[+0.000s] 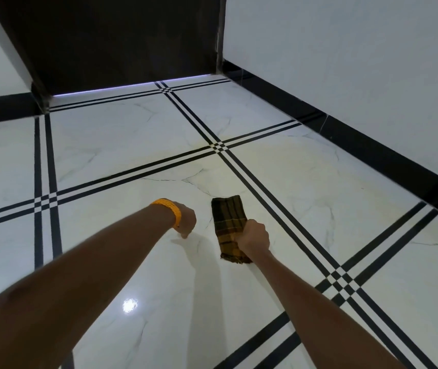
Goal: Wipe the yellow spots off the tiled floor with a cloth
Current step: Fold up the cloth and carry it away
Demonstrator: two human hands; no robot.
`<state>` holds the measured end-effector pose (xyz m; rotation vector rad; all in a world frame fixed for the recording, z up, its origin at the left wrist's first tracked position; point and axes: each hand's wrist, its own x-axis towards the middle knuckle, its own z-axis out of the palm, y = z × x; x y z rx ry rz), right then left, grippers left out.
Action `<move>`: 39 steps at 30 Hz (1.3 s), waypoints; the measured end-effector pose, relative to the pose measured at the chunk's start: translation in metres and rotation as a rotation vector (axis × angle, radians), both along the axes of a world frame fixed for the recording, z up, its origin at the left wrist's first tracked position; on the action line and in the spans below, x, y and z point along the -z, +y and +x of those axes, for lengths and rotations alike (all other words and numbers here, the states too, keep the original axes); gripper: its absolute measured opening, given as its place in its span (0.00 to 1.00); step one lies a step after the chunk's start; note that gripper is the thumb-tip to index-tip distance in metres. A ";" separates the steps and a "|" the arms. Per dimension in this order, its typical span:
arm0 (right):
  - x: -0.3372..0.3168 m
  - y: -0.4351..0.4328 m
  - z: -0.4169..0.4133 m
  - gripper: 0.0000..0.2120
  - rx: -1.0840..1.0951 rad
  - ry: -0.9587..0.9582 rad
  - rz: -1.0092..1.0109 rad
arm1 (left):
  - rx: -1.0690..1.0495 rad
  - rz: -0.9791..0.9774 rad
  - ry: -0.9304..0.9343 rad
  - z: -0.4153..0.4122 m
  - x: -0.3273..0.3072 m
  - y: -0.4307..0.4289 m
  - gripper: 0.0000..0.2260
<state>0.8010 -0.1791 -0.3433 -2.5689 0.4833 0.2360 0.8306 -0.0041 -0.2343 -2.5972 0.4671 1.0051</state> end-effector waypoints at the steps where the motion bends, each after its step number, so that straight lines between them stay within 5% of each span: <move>1: -0.002 0.000 0.002 0.05 -0.012 0.019 0.008 | 0.023 0.029 0.001 0.000 -0.002 0.003 0.21; 5: -0.019 0.001 0.007 0.01 -0.078 0.057 0.005 | -0.032 -0.137 -0.021 0.002 0.000 0.009 0.19; 9: -0.056 -0.004 0.024 0.06 -0.043 -0.046 0.234 | -0.345 -0.591 0.010 0.006 0.011 0.002 0.16; 13: -0.098 -0.008 0.042 0.03 0.083 -0.033 0.556 | -0.542 -0.965 0.154 -0.008 0.007 -0.023 0.32; 18: -0.123 -0.010 0.042 0.08 0.187 -0.046 0.826 | -0.709 -1.344 -0.139 -0.008 -0.007 -0.047 0.27; 26: -0.162 -0.024 0.043 0.08 0.246 -0.255 0.901 | -0.705 -1.430 -0.153 -0.011 -0.022 -0.043 0.08; 30: -0.192 -0.030 0.038 0.06 0.118 -0.123 1.169 | -0.817 -1.460 -0.058 -0.008 -0.039 -0.036 0.15; 34: -0.192 -0.031 0.033 0.12 -0.057 -0.142 0.925 | -0.869 -1.487 -0.019 -0.007 -0.051 -0.026 0.14; 39: -0.182 -0.032 0.040 0.06 -0.005 -0.271 0.738 | -0.758 -1.423 -0.155 -0.003 -0.055 -0.008 0.15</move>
